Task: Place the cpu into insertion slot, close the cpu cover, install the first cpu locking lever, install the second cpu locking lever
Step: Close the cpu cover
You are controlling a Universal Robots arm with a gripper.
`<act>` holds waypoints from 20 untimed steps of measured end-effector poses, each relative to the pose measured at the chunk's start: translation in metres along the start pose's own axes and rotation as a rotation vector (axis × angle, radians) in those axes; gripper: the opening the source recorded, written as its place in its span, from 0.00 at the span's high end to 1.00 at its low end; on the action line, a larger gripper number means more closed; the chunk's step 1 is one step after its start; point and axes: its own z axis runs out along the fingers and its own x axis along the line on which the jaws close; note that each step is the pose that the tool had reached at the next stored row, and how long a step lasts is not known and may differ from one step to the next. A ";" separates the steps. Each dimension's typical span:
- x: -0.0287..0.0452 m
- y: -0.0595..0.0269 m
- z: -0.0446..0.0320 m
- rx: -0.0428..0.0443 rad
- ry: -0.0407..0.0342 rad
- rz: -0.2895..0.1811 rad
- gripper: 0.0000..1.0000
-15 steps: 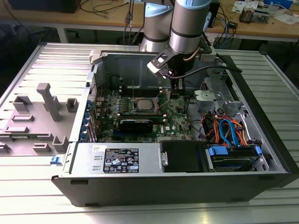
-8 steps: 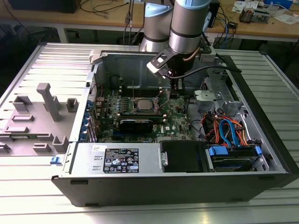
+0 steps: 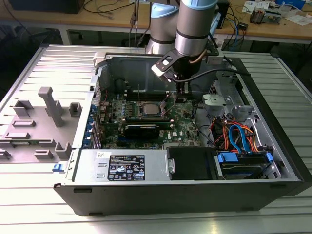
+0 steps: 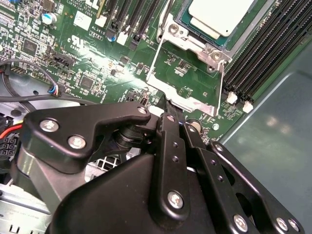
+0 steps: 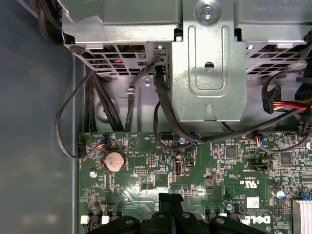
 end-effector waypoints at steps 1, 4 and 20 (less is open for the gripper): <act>0.0000 -0.0006 0.0000 0.0000 0.0000 0.000 0.89; 0.0000 -0.0013 0.0000 0.0000 0.0000 0.000 0.89; -0.0001 -0.0071 -0.0001 0.0001 0.0000 0.000 0.89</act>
